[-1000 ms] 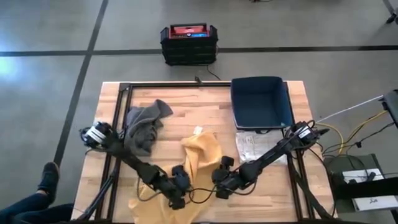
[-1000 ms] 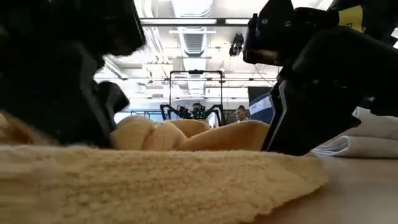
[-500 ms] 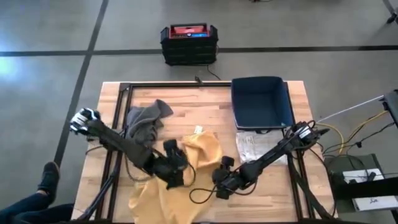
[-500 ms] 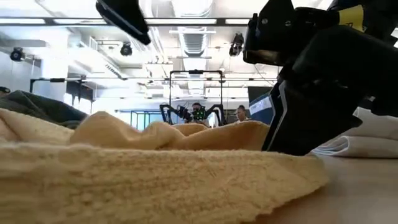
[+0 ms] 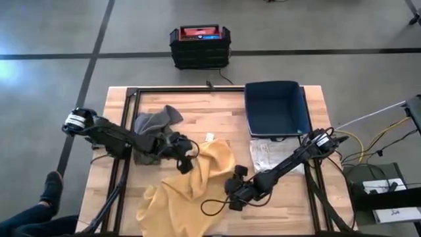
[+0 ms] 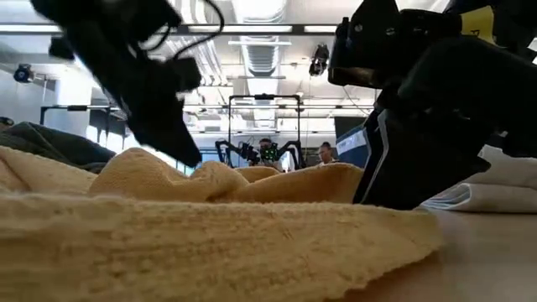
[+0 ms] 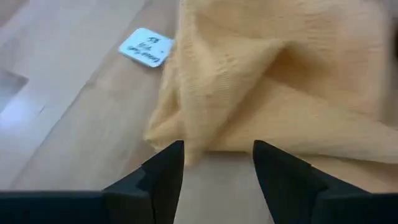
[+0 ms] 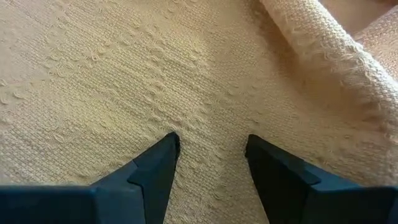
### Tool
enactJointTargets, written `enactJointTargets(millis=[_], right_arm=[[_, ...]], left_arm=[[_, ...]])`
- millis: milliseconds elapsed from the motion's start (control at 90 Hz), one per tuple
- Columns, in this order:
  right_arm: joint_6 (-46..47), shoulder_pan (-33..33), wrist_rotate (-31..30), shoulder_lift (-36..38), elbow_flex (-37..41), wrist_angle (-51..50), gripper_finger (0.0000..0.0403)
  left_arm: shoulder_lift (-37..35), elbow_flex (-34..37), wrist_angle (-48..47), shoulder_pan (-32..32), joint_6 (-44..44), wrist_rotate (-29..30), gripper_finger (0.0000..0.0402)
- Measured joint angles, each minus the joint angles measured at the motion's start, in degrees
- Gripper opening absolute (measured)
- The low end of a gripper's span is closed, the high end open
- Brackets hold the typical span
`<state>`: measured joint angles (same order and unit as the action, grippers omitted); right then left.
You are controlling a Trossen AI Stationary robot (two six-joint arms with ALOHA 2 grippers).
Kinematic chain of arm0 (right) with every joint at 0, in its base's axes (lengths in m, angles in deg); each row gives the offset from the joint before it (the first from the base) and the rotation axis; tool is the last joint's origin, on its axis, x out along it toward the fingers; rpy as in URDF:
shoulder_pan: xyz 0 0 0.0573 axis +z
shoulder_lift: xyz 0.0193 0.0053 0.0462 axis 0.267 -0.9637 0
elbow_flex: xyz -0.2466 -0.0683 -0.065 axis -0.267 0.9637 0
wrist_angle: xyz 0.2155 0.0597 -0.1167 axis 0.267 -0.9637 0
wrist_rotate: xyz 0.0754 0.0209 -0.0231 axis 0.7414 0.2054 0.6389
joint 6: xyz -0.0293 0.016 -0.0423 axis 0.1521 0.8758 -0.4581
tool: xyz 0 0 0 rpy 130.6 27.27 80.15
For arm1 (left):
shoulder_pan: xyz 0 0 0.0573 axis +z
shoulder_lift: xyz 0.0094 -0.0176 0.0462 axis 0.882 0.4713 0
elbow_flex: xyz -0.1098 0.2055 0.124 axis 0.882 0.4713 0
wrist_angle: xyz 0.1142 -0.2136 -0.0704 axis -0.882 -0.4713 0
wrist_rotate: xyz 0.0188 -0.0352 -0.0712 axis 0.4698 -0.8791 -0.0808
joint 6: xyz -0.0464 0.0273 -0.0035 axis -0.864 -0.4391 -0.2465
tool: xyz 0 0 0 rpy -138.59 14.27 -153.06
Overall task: Fold towel
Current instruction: Fold the yellow towel
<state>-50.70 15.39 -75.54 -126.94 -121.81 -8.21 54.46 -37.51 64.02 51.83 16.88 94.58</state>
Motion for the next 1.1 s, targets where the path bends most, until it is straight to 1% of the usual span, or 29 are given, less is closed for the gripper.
enactJointTargets(millis=[178, 233, 278, 344, 389, 467, 511, 667, 767, 833, 889, 944, 1100], right_arm=[[0.1, 0.0, -0.4, 0.0, 0.1, 0.1, 0.0183], [-0.2, 0.0, -0.5, 0.0, 0.2, 0.3, 0.0183], [-0.3, -0.1, -0.5, 0.0, 0.2, 0.3, 0.0183], [-0.4, -0.1, -0.5, 0.0, 0.3, 0.3, 0.0183], [-0.4, -0.1, -0.5, 0.0, 0.3, 0.4, 0.0183], [-0.4, -0.1, -0.5, 0.0, 0.4, 0.3, 0.0183], [-0.4, -0.1, -0.5, 0.0, 0.3, 0.1, 0.0183], [-0.5, 0.3, 0.2, 2.6, 0.0, -4.3, 0.0183], [0.6, 1.5, 0.0, 7.2, -0.6, -6.9, 0.0183], [0.8, 2.7, -0.4, 11.0, -0.6, -9.5, 0.0183], [0.8, 4.1, -1.4, 14.2, -0.6, -10.6, 0.0183], [0.2, 5.5, -3.2, 17.3, -0.6, -12.1, 0.0183], [-5.8, 9.2, -8.1, 24.3, -0.6, -11.6, 0.0183]], left_arm=[[4.8, 0.8, 5.5, 1.8, 4.4, -0.3, 0.0191], [6.7, -0.4, 6.8, 1.7, 6.9, -0.4, 0.0191], [8.1, -1.7, 7.4, 1.6, 8.3, 0.1, 0.0183], [10.0, -3.6, 5.8, 1.8, 10.0, 0.9, 0.0150], [11.5, -5.6, 4.2, 1.9, 10.6, 1.1, 0.0114], [11.9, -9.9, 0.3, 1.7, 11.6, 1.0, 0.0035], [11.5, -13.2, -2.0, 1.0, 12.0, 0.4, 0.0016], [10.0, -27.0, -15.7, -3.6, 13.1, 0.5, 0.0004], [9.8, -35.4, -23.0, -7.5, 12.9, 0.2, 0.0004], [10.3, -39.8, -24.7, -10.2, 12.7, -0.4, 0.0002], [11.0, -41.6, -26.0, -12.2, 12.6, -0.6, 0.0001], [12.3, -42.6, -25.3, -13.7, 12.5, -2.0, 0.0002], [17.5, -42.8, -24.2, -16.1, 10.0, -2.1, 0.0001]])
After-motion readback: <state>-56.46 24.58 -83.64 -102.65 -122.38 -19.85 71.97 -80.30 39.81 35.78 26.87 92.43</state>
